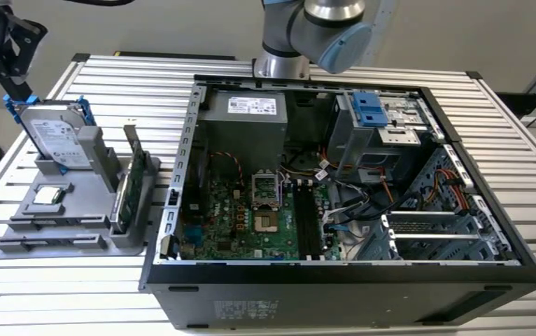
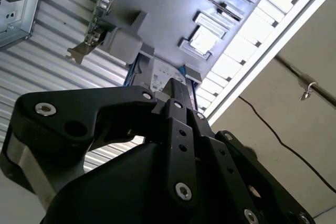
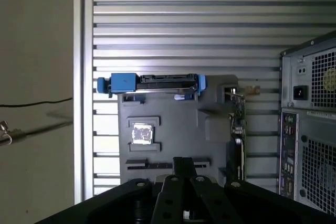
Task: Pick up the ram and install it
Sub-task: 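Reach for the ram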
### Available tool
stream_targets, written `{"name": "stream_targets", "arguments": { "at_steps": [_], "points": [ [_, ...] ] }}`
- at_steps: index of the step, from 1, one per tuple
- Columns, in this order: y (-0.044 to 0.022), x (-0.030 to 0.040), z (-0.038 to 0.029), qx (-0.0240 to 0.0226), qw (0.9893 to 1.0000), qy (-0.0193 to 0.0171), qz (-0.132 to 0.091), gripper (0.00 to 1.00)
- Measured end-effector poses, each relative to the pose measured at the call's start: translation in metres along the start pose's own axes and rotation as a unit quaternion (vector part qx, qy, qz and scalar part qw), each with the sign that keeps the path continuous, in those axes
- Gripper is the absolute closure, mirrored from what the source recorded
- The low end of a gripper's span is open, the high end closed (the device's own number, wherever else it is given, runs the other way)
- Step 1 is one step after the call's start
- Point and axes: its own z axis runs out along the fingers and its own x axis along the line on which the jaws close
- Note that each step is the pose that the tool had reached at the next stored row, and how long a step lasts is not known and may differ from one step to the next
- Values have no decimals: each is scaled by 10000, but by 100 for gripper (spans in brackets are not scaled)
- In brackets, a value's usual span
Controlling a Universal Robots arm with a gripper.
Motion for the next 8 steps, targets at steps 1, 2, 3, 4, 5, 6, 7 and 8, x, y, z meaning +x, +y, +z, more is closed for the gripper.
{"name": "stream_targets", "arguments": {
  "at_steps": [1, 2, 3, 4, 5, 6, 7, 8],
  "points": [
    [-11, 0, 0, 0, 10000, 0, 0, 100],
    [-21, -1, -1, 0, 10000, 0, 0, 100],
    [-32, 0, -2, 0, 10000, 0, 0, 100],
    [-41, -1, -2, 0, 10000, 0, 0, 100],
    [-51, -1, -3, 0, 10000, 0, 0, 100],
    [-61, -1, -3, 0, 10000, 0, 0, 100],
    [-71, -1, -3, 0, 10000, 0, 0, 100],
    [-80, -1, -4, 0, 10000, 0, 0, 100]
  ]
}}
